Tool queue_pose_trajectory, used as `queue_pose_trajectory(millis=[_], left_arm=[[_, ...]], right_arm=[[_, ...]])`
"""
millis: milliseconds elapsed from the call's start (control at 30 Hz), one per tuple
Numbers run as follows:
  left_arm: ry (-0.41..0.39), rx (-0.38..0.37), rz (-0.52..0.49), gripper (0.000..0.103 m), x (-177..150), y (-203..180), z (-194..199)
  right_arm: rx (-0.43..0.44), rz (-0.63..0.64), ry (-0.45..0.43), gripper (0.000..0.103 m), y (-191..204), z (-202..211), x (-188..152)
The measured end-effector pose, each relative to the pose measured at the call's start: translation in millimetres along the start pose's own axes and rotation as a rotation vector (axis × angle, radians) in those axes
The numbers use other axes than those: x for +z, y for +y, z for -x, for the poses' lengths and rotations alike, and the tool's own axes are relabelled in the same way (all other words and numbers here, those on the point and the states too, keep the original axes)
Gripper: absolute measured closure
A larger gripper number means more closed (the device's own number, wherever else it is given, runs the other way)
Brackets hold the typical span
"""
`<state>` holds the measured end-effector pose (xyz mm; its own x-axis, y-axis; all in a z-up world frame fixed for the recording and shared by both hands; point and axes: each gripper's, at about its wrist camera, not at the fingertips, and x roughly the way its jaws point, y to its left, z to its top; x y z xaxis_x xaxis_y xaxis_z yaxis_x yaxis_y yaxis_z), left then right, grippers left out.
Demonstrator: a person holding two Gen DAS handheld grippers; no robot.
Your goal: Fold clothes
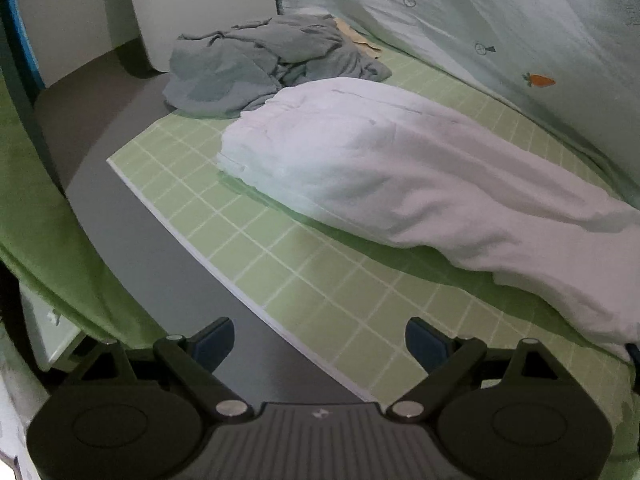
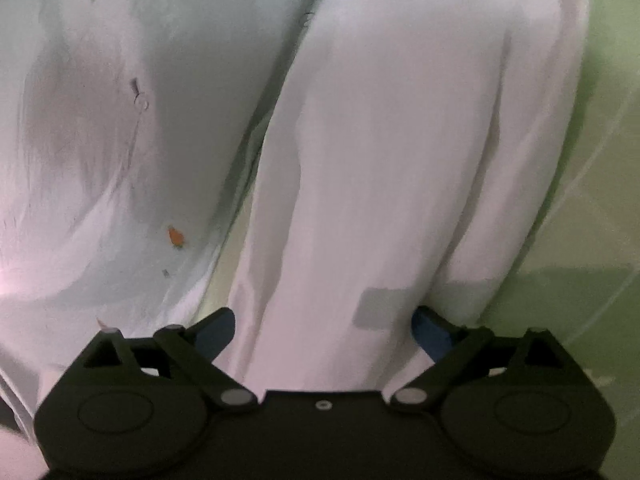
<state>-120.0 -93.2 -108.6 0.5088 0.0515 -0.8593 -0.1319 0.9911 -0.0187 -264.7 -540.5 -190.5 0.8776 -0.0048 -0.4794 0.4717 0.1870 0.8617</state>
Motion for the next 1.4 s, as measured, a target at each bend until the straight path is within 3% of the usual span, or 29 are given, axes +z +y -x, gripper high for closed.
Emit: queue_pose_trajectory(millis=[133,400,633,800,1067,1200,1400], left_arm=[[-0.016,-0.046,-0.03,0.01,16,25,-4],[-0.023,-0.158,-0.039,0.01,69,63,-38],[-0.045,-0.231,-0.14,0.01,114,69,-62],[-0.005,-0.275,-0.219,0.01,122,63,-82],[0.07,-0.306,-0.251,0.01,128,48,-108],[0.098,-0.316,-0.261,0.01,129,42,-117],[0.111,-0.316,-0.288,0.01,131,37,-122]], right_arm=[[0.085,-0.116,0.04,0.005,8,-22,-23],[0.232,-0.149,0.136,0.001,66,-69,-96],[0.07,-0.024,0.14,0.001,83,-107,-134],[0.098,0.026,0.15,0.001,87,-102,-161],[0.118,-0.079,0.141,0.002,73,-75,-205],[0.081,-0.086,0.131,0.017,62,-53,-205],[0.011,-0.093,0.069,0.017,60,-39,-195]])
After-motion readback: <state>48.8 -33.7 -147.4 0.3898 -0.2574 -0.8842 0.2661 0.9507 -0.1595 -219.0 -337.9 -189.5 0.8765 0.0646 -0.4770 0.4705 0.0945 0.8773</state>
